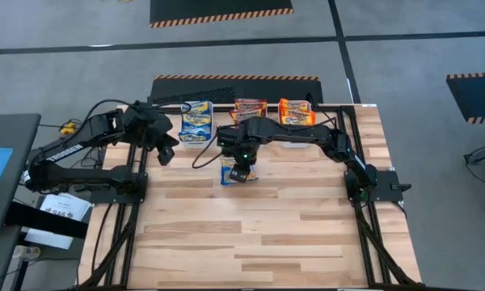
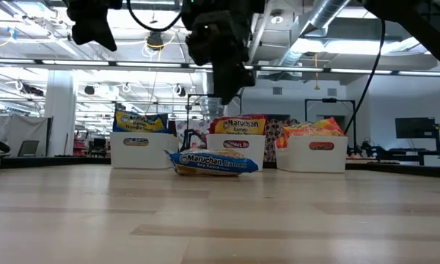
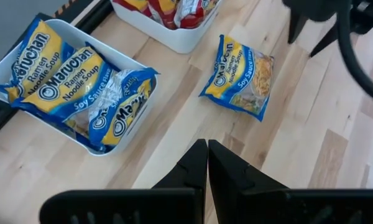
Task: Sort Maruchan noodles
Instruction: Put the blue noodle pack into the left white bin
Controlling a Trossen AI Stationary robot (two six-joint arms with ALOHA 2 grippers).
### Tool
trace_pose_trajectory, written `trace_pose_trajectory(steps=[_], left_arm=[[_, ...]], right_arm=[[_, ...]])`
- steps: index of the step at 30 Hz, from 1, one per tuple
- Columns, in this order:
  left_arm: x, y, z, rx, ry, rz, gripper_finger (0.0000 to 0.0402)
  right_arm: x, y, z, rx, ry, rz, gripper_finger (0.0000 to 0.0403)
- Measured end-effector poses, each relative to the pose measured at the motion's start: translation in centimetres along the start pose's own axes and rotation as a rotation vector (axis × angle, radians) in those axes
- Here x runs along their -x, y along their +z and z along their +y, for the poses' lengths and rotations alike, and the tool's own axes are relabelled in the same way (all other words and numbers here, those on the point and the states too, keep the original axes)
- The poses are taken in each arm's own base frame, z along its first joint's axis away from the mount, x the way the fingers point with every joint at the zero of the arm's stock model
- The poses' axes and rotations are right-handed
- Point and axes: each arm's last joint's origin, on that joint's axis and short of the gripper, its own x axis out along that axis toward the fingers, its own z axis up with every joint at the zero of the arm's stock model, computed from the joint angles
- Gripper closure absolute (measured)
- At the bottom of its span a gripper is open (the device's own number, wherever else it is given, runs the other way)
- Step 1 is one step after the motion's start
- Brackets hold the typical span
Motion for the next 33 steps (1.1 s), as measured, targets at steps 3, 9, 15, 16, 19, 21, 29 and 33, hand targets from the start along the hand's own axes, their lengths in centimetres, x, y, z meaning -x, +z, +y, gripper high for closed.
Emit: trace_pose_trajectory(steps=[3,9,15,16,19,21,29,33], left_arm=[[0.0,0.0,0.0,-0.001,0.000,0.000,0.0401],[0.0,-0.2,0.0,-0.002,0.003,0.020,0.0401],[0.0,-0.7,0.1,-0.002,0.012,0.068,0.0401],[0.0,-0.8,0.1,-0.003,0.014,0.077,0.0401],[0.1,-1.1,0.2,-0.014,0.019,0.111,0.0401],[0.1,-1.2,0.2,-0.028,0.020,0.125,0.0401],[-0.2,-0.7,0.1,-0.072,0.012,0.084,0.0401],[-0.6,-0.3,0.0,-0.039,-0.001,0.075,0.0402]], right_arm=[[0.0,-0.6,0.1,-0.019,-0.005,0.062,0.0214],[0.0,-2.2,0.2,-0.007,-0.118,0.190,0.0232],[-0.3,-2.9,0.2,0.011,-0.146,0.250,0.0265],[-0.5,-3.1,0.1,0.010,-0.149,0.263,0.0270],[-0.4,-4.9,-0.2,-0.011,-0.161,0.303,0.0284],[0.2,-6.6,-0.7,-0.049,-0.170,0.310,0.0290],[1.9,-10.7,-2.7,-0.250,-0.017,-0.107,0.0294],[1.0,-10.9,-2.8,-0.387,0.099,-0.311,0.0294]])
